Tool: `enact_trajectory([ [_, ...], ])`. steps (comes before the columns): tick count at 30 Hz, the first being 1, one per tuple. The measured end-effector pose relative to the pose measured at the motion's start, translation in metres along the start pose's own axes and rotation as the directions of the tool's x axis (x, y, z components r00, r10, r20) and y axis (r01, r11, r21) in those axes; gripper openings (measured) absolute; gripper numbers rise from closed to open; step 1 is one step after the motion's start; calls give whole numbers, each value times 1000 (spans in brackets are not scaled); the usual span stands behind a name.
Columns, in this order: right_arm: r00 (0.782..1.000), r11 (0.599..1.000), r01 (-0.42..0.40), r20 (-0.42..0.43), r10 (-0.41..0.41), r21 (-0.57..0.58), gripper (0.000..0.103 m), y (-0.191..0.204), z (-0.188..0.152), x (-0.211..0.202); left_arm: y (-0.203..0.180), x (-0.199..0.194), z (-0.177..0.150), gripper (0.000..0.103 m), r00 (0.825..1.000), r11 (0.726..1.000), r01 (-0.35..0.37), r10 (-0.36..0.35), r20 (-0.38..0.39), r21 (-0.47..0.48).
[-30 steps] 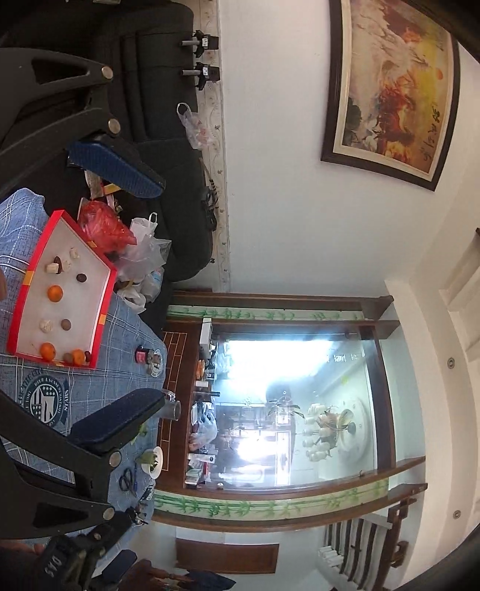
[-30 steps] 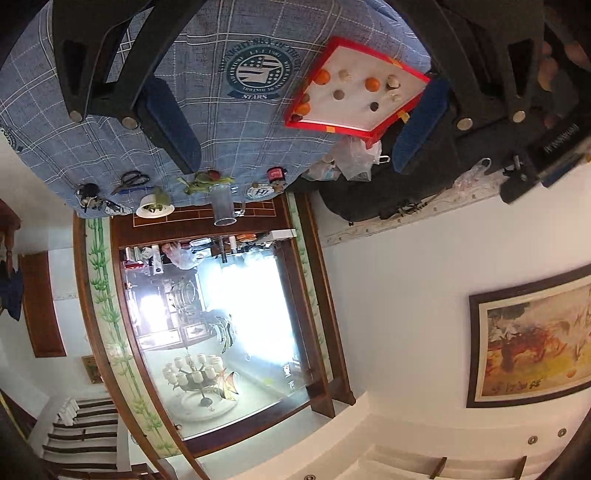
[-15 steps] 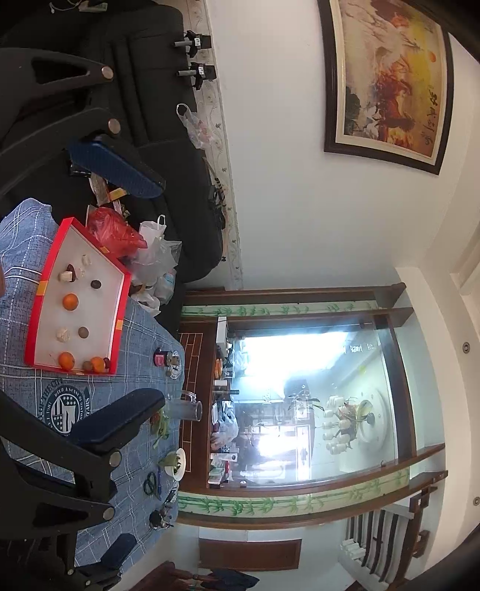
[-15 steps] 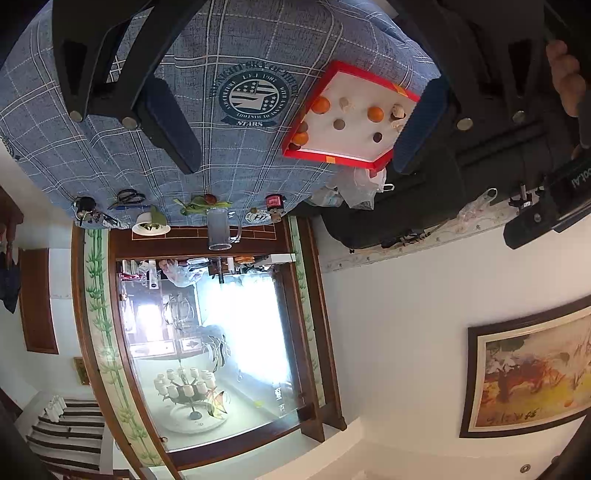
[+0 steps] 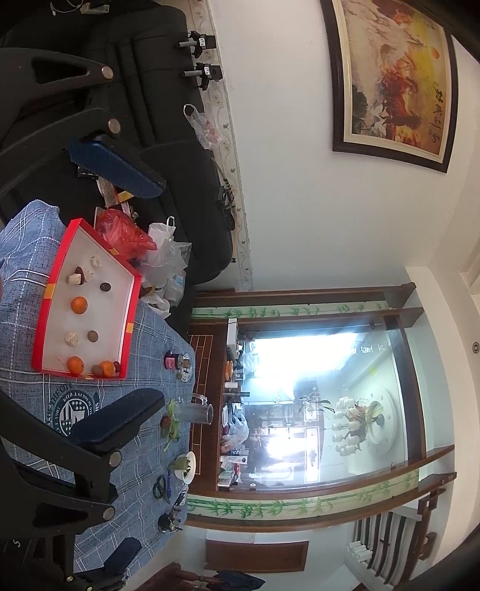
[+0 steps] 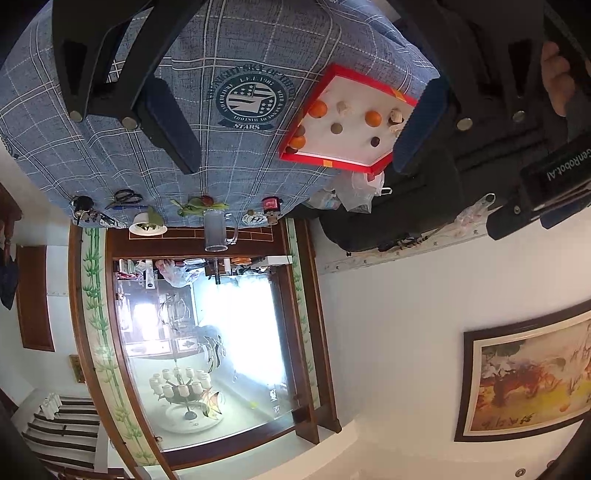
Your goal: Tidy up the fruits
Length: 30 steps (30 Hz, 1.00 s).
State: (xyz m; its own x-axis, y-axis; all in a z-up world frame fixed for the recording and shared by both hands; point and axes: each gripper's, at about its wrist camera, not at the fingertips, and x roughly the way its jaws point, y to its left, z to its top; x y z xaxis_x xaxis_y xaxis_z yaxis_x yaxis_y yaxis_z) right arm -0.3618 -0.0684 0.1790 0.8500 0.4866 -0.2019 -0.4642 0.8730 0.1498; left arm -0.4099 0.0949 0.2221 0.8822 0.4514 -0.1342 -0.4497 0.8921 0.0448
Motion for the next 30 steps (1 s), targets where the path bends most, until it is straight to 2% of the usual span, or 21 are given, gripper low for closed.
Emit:
enact_trajectory([
  [13, 1000, 999, -18, -6, 17, -38, 103, 16, 0, 2, 5, 2, 3, 103, 1000, 1000, -24, 24, -4, -5],
  [30, 999, 997, -32, -20, 31, -72, 103, 29, -9, 8, 2, 5, -3, 103, 999, 1000, -2, 3, -37, 24],
])
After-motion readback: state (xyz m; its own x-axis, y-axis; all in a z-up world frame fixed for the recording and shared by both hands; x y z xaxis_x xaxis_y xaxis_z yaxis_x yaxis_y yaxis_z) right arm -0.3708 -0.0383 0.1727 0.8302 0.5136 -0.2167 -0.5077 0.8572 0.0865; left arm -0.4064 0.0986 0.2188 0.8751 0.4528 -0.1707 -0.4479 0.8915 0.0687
